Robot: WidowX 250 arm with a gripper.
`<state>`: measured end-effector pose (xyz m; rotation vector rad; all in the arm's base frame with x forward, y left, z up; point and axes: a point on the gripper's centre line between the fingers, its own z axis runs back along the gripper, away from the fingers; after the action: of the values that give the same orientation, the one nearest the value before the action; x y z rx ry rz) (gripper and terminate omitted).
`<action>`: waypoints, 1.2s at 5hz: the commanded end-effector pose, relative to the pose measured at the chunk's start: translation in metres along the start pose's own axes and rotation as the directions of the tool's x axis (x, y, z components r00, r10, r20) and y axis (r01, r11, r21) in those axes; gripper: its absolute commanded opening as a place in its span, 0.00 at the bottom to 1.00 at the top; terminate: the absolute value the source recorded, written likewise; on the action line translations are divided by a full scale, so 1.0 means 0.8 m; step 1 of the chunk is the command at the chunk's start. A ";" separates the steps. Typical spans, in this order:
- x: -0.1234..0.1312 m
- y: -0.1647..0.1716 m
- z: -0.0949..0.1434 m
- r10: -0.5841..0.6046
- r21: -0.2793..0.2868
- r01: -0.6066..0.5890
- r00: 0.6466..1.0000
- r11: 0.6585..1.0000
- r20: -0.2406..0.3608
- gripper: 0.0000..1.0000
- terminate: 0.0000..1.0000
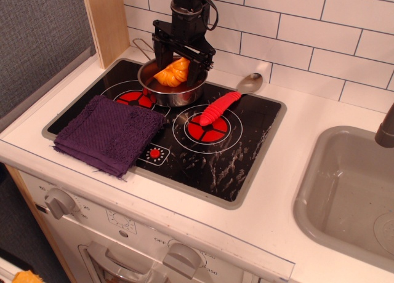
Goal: Pick up the orange object and place it on the dark cutting board.
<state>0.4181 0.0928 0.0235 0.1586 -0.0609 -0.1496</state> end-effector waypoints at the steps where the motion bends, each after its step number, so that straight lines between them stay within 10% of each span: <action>1: -0.006 0.008 0.020 0.032 0.002 -0.032 0.998 0.999 0.047 0.00 0.00; 4: -0.019 0.058 0.145 0.171 -0.058 -0.162 0.947 0.985 0.270 0.00 0.00; 6: -0.115 0.038 0.120 0.170 -0.091 -0.157 0.973 0.983 0.158 0.00 0.00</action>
<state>0.3222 0.1174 0.0967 0.0395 -0.1639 -0.0023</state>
